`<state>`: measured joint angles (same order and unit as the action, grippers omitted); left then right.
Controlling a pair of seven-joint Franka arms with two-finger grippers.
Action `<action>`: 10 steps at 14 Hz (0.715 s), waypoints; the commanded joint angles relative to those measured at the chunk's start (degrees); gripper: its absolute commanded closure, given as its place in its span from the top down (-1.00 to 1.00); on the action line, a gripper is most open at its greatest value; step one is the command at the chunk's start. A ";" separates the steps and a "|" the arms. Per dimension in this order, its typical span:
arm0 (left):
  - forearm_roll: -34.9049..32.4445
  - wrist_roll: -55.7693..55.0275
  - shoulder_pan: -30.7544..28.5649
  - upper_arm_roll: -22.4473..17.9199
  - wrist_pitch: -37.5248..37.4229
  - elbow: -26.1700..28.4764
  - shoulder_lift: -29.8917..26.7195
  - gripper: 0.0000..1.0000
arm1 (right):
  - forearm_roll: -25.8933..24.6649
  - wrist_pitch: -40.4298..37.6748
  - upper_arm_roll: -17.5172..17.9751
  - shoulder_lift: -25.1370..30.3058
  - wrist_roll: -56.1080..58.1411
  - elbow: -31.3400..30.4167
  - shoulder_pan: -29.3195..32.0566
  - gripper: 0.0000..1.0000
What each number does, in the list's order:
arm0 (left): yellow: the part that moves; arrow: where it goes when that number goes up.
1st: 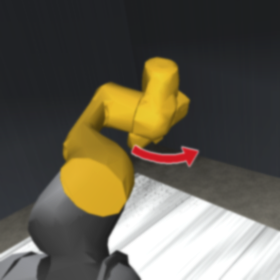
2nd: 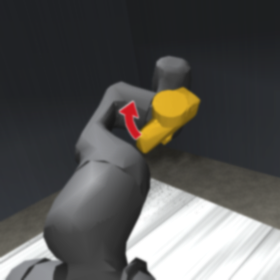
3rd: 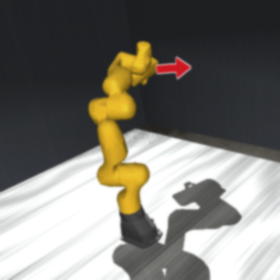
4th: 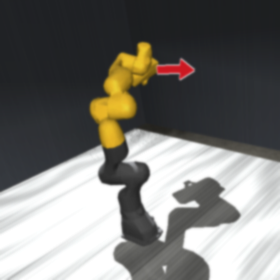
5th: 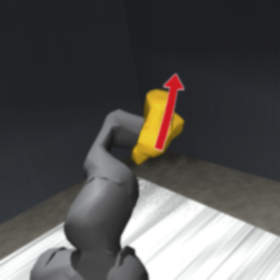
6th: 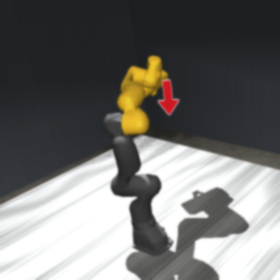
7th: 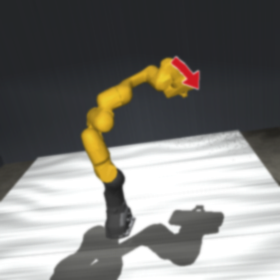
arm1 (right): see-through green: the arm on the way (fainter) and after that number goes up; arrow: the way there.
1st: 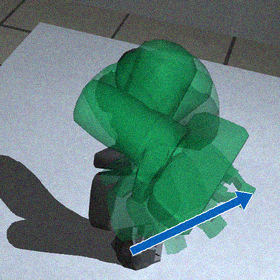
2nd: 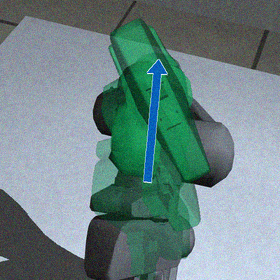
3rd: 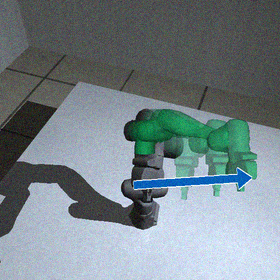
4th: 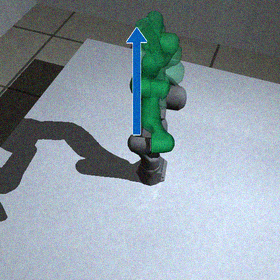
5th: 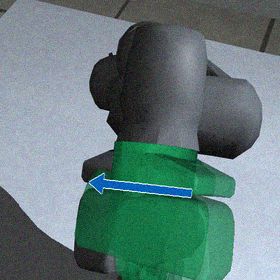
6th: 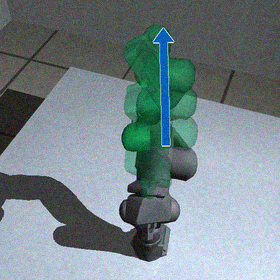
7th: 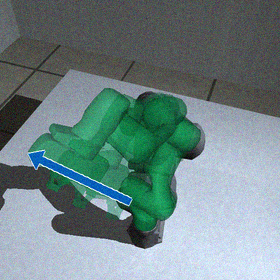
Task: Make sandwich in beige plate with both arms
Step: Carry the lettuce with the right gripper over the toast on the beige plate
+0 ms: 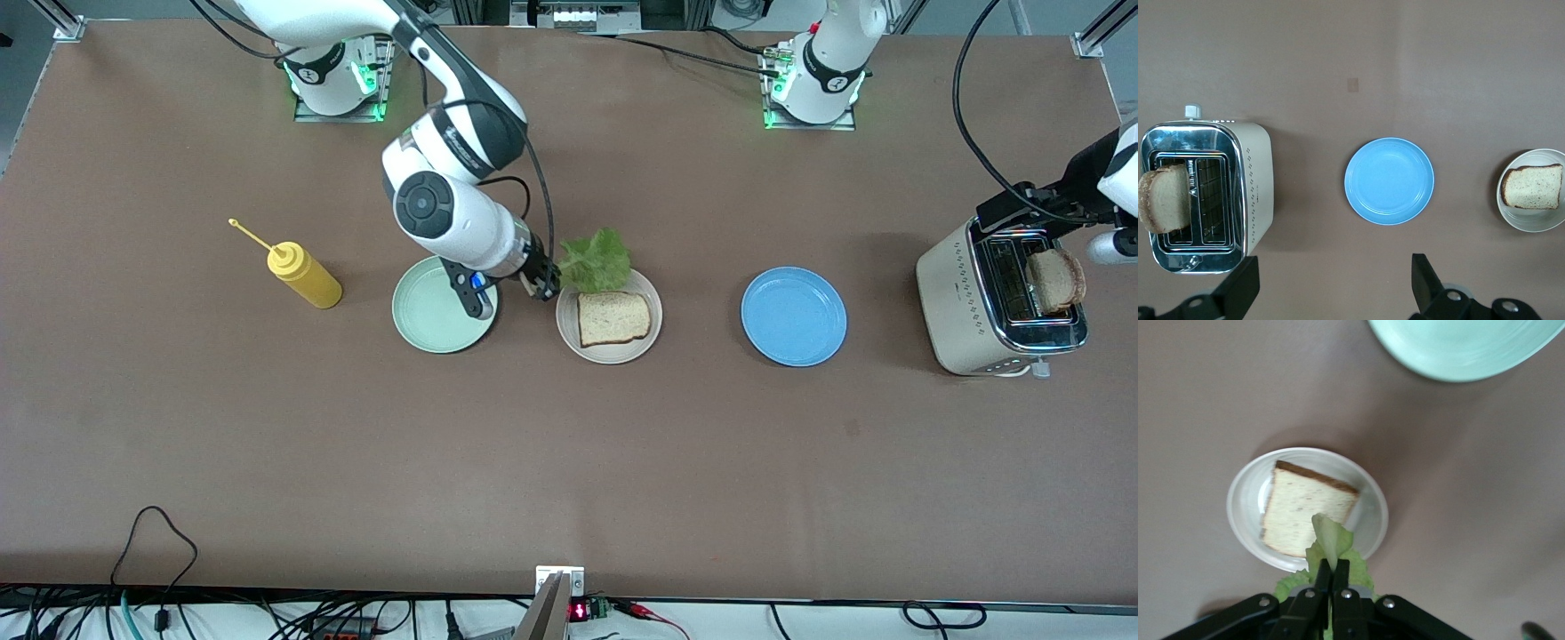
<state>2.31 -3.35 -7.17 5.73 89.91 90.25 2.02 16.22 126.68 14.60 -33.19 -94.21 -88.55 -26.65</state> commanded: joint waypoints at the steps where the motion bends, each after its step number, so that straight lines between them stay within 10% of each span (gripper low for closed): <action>1: 0.16 0.54 -0.04 1.12 0.09 0.28 -0.79 1.00 | 2.14 4.52 -1.77 -5.02 -5.88 5.57 -2.18 -1.00; 10: -0.02 0.36 2.40 2.01 -0.18 0.37 -0.88 1.00 | 3.47 11.82 -4.32 -12.33 -7.12 7.95 -5.52 -1.00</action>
<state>2.30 -3.35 -6.79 9.05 89.91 90.24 1.96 19.01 136.33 11.16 -43.84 -99.86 -82.40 -29.96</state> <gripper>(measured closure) 0.000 0.969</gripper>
